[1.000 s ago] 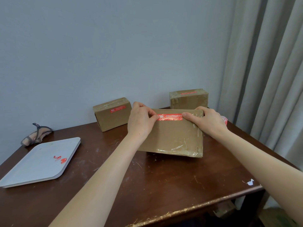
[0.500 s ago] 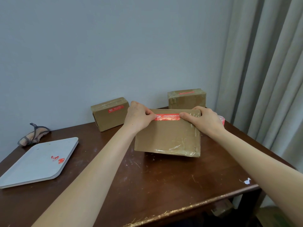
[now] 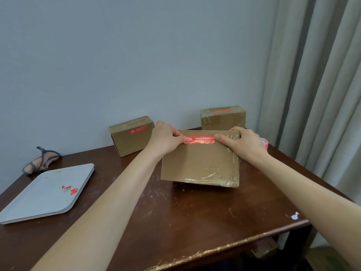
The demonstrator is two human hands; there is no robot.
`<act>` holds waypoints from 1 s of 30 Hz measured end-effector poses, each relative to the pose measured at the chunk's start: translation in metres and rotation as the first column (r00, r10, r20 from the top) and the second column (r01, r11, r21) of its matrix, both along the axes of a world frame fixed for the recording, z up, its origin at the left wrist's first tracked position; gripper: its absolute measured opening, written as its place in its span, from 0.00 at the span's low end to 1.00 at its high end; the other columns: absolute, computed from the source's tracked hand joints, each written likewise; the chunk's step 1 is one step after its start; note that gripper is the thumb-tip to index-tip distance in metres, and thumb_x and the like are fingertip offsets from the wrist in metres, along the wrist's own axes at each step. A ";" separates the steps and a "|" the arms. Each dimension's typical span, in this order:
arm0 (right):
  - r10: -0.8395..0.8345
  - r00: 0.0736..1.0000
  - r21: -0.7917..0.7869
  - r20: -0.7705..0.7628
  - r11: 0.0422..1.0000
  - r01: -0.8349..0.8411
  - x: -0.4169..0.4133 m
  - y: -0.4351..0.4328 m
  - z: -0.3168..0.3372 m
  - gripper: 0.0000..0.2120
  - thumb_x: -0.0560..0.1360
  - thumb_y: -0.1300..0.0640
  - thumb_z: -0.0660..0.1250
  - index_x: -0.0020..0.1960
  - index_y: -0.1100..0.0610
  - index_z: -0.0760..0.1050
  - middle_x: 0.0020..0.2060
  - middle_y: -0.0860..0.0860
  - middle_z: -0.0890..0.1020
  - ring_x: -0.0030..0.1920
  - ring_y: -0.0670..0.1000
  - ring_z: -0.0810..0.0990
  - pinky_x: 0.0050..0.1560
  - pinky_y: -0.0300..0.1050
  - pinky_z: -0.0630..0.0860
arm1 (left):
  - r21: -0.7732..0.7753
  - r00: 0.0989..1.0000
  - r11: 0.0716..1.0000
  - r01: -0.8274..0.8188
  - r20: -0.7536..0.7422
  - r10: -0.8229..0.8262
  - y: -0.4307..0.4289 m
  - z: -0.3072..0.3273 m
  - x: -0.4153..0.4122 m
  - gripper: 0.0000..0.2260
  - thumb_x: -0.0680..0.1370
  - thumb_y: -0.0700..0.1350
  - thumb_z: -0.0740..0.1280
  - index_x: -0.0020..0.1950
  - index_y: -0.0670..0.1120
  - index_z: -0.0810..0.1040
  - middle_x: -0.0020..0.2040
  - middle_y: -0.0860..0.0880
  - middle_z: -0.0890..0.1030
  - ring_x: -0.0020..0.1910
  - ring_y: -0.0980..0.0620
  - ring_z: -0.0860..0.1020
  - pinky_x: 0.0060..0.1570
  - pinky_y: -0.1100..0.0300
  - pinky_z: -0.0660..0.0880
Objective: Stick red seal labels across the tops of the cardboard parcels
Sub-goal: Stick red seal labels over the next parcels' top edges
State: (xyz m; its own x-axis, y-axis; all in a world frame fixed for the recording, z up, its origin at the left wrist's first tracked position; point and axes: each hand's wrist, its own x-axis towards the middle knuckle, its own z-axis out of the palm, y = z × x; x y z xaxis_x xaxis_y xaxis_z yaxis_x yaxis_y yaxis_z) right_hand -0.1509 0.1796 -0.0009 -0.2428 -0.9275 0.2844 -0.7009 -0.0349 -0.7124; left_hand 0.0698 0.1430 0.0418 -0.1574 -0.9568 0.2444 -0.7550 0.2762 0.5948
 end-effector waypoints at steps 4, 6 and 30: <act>0.001 1.000 0.000 0.014 1.000 -0.001 0.000 0.001 0.000 0.26 0.66 0.29 0.66 0.50 0.50 0.77 0.44 0.47 0.82 0.48 0.52 0.81 0.47 0.54 0.80 | 0.009 1.000 1.000 0.014 -0.016 -0.014 -0.001 0.000 0.001 0.10 0.72 0.49 0.73 0.30 0.57 0.80 0.55 0.42 0.77 0.54 0.46 0.76 0.56 0.52 0.74; 0.005 1.000 -0.004 0.018 1.000 -0.005 0.000 0.002 0.000 0.25 0.66 0.30 0.66 0.49 0.49 0.77 0.41 0.46 0.81 0.46 0.51 0.81 0.45 0.54 0.81 | 0.028 0.999 0.999 0.016 -0.040 -0.015 -0.001 0.000 0.002 0.10 0.71 0.48 0.73 0.30 0.56 0.80 0.54 0.42 0.78 0.53 0.46 0.77 0.54 0.54 0.74; 0.008 1.000 -0.011 0.010 1.000 -0.008 0.000 0.003 0.000 0.22 0.67 0.31 0.66 0.47 0.49 0.76 0.40 0.45 0.80 0.45 0.50 0.80 0.44 0.49 0.79 | 0.024 0.998 0.999 0.023 -0.054 -0.022 0.005 -0.001 0.001 0.07 0.71 0.50 0.74 0.38 0.48 0.84 0.52 0.43 0.79 0.51 0.47 0.78 0.45 0.58 0.71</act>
